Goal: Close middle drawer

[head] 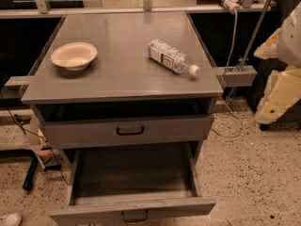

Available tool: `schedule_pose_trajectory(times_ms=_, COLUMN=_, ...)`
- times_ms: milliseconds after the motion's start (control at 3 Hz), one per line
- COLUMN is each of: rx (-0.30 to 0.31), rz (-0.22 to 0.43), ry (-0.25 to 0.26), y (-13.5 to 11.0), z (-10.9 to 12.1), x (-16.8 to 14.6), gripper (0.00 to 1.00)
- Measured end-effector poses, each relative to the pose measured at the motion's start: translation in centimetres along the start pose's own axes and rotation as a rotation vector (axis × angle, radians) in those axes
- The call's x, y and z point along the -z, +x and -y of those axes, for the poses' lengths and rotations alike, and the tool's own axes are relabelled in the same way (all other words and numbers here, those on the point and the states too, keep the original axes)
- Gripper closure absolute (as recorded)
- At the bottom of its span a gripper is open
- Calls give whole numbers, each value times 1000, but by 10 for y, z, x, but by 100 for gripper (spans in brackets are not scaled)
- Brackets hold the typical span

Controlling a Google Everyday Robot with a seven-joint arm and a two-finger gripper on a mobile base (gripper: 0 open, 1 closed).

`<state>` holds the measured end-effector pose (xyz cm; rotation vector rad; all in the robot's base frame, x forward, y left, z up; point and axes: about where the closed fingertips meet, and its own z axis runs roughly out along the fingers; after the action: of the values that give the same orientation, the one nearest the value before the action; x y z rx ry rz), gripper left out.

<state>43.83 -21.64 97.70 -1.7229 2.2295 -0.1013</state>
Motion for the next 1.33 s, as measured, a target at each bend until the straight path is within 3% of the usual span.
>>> schedule_pose_trajectory(times_ms=1000, rx=0, rz=0, ry=0, y=0, z=0, x=0, gripper=89)
schedule_pose_trajectory(times_ms=1333, rx=-1, rz=-6, ry=9, y=3, z=-2, x=0, gripper=100)
